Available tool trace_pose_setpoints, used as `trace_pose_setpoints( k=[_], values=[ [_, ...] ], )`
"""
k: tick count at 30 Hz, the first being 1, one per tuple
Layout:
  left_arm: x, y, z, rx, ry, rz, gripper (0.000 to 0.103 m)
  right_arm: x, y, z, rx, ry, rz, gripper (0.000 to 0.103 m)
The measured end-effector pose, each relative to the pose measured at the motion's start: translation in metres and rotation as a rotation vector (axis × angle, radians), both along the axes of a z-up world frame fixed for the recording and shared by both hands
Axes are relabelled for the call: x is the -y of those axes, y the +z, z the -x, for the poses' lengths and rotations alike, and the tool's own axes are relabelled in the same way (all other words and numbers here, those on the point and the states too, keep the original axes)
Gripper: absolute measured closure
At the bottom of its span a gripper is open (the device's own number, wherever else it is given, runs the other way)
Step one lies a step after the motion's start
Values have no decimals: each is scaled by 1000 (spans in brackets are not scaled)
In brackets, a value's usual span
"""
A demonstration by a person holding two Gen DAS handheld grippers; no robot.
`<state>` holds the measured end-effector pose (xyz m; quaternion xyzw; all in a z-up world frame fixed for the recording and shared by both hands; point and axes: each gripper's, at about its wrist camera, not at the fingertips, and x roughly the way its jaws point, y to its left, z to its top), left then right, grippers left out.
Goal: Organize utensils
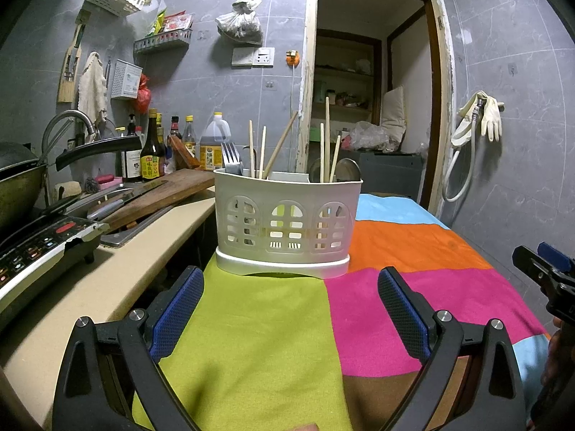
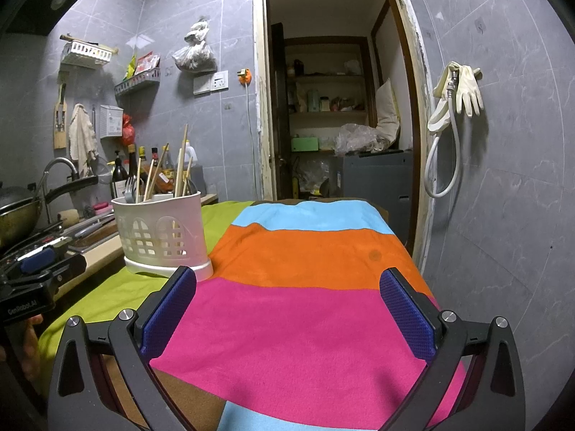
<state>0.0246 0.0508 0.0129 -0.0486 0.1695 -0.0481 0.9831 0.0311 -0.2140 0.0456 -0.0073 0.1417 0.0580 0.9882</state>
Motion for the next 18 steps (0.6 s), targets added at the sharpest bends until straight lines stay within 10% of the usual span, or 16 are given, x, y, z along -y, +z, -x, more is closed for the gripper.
trace_pose_setpoints(
  k=[18],
  values=[
    [5, -4, -2, 12, -9, -40, 8, 0, 1, 0, -1, 0, -1, 0]
  ],
)
